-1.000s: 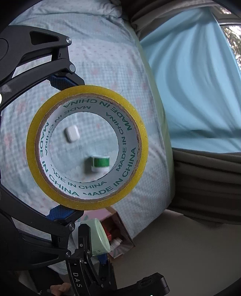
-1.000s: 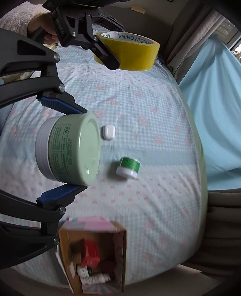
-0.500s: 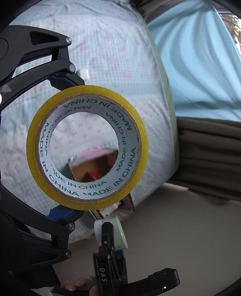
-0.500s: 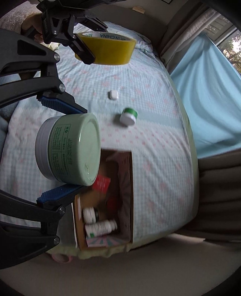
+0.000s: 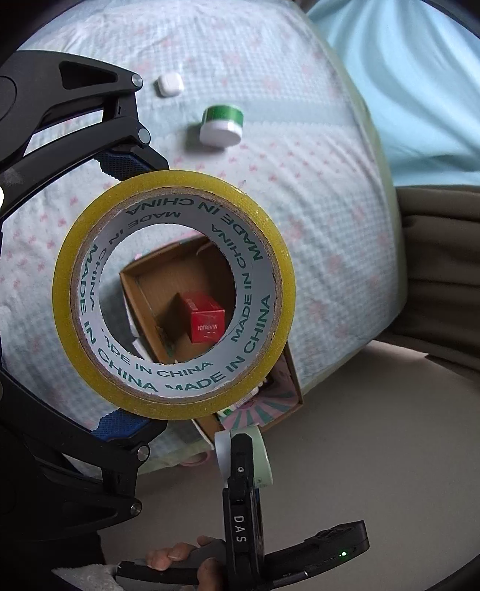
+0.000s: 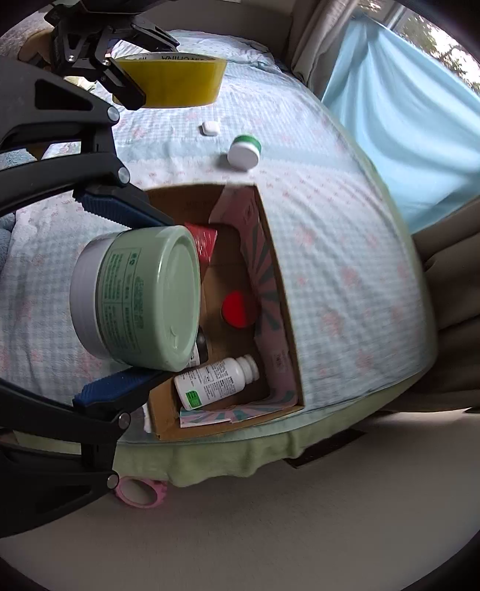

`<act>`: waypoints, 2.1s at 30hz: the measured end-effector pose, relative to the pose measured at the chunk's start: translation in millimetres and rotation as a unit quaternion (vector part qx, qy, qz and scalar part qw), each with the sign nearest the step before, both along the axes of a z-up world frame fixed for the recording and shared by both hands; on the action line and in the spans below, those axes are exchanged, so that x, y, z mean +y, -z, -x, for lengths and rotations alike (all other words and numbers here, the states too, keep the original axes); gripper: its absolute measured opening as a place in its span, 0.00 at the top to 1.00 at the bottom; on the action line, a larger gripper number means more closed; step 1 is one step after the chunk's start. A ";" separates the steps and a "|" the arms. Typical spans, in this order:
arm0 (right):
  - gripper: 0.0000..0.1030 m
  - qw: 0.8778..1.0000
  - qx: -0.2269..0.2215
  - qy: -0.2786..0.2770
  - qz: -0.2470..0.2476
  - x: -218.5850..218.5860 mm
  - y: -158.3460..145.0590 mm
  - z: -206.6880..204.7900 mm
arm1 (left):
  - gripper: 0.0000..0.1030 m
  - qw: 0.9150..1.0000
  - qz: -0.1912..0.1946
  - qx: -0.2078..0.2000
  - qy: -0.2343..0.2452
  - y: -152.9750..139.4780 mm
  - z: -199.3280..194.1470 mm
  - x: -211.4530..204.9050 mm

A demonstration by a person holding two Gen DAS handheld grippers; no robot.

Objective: Organize rigid objects
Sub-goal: 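Carry the tape roll with the left tool to the box while the right tool carries the pale green jar, then release the tape roll and pale green jar into the cardboard box with both tools, then lift both tools away and move them toward the earbud case and green-labelled jar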

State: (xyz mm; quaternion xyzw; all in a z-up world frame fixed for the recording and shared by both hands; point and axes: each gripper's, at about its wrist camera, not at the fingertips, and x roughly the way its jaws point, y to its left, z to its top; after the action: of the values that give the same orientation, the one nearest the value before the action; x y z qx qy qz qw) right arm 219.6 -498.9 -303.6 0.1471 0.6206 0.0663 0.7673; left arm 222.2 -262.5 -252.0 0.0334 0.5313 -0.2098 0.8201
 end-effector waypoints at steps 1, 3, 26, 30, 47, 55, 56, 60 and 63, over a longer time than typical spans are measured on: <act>0.36 1.000 0.005 0.000 -0.001 -2.0 7.0 -3.8 | 0.07 1.000 0.000 0.010 0.000 7.8 -10.1 -2.2; 0.36 1.000 0.015 -0.006 0.002 -4.6 20.3 -11.9 | 0.07 0.999 0.002 0.032 -0.003 21.7 -23.1 -8.6; 0.36 0.967 -0.062 -0.223 0.105 28.0 99.8 -54.3 | 0.07 0.920 0.023 0.390 -0.043 165.4 -142.1 -70.3; 0.36 0.963 -0.065 -0.239 0.103 36.1 106.9 -53.7 | 0.07 0.912 -0.015 0.409 -0.038 179.2 -148.6 -76.0; 0.00 0.980 -0.092 -0.166 0.061 18.7 98.2 -37.0 | 0.00 0.928 -0.011 0.367 -0.054 149.5 -123.7 -48.1; 0.00 0.984 -0.094 -0.137 0.062 12.1 76.5 -33.5 | 0.00 0.939 -0.018 0.342 -0.039 129.2 -112.8 -48.3; 0.00 0.984 -0.094 -0.136 0.064 12.0 73.5 -32.3 | 0.00 0.940 -0.018 0.338 -0.038 125.8 -111.3 -48.6; 0.00 0.984 -0.094 -0.134 0.072 14.4 59.8 -25.3 | 0.00 0.946 -0.020 0.323 -0.035 111.2 -104.3 -45.0; 0.00 0.984 -0.089 -0.135 0.074 16.0 49.8 -20.3 | 0.00 0.951 -0.021 0.307 -0.032 96.2 -95.8 -37.5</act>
State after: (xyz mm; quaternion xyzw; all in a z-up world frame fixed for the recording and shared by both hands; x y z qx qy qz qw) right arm 239.9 -482.9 -353.5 -0.0019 0.5675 0.1365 0.8120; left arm 318.0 -300.0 -348.2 -0.0327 0.7625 -0.1727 0.6227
